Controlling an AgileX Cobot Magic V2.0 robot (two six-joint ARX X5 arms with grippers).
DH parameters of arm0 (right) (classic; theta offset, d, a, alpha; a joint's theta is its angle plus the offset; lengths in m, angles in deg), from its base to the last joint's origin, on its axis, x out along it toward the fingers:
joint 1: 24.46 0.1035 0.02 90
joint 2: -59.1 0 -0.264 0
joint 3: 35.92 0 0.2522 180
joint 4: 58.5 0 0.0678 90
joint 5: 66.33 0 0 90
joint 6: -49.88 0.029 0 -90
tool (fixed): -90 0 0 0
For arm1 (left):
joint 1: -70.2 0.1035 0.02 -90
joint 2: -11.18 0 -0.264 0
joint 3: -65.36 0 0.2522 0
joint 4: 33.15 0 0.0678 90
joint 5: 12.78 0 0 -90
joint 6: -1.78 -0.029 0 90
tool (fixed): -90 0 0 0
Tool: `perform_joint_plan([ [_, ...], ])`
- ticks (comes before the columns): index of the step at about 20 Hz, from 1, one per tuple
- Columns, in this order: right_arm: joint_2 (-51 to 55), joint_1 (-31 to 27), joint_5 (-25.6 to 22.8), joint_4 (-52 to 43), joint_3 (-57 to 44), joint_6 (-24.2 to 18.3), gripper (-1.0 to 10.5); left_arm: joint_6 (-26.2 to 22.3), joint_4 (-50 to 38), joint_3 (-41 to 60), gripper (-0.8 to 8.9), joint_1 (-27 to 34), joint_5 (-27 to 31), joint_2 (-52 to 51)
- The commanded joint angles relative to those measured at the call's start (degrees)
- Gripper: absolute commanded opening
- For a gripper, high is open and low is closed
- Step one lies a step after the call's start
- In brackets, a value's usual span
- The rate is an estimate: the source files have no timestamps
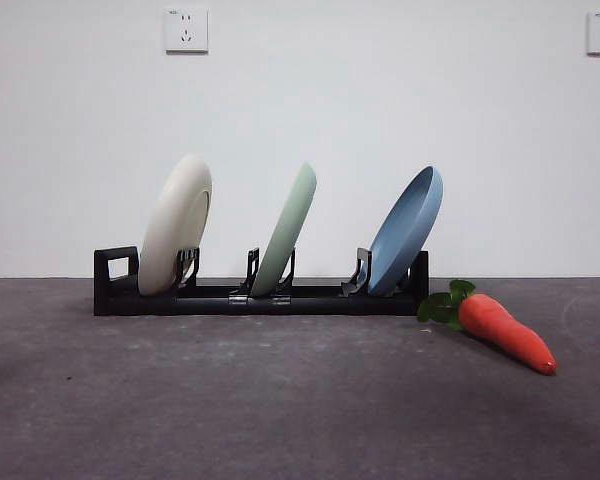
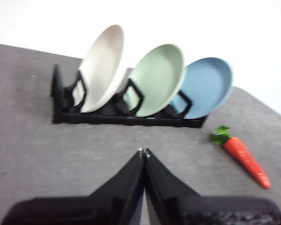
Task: Take the green plate from the plate rack,put the plate on the table,take the carrot from the table,put the carrot in the plate
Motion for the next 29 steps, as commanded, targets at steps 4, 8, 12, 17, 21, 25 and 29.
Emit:
perform_joint_plan([
  [4,-7.4,0.1,6.0,9.2,11.2,-6.6,-0.1,-0.4,5.6,-8.0,-0.07,0.2,-6.8,4.9],
  [8,-13.6,0.1,11.0,18.3,19.3,-13.7,-0.1,-4.8,11.1,-13.8,-0.07,0.2,-11.5,9.5],
  [12,-19.6,0.1,15.1,28.3,27.0,-21.8,-0.1,-10.3,17.6,-19.4,-0.07,0.2,-15.8,14.1],
  [17,-24.7,0.1,19.2,37.8,33.7,-28.5,-0.1,-17.1,25.2,-25.2,-0.07,0.1,-19.3,18.9],
  [21,-26.1,0.1,20.6,41.9,35.6,-31.3,-0.1,-20.1,29.2,-28.5,-0.07,0.1,-19.0,21.2],
  [25,-26.2,0.1,20.5,42.4,35.8,-31.5,0.9,-20.3,29.1,-30.2,2.06,0.1,-18.7,21.6],
  [29,-26.2,0.1,20.3,42.4,35.8,-31.4,6.6,-20.2,28.7,-30.9,5.54,0.1,-18.8,21.6],
])
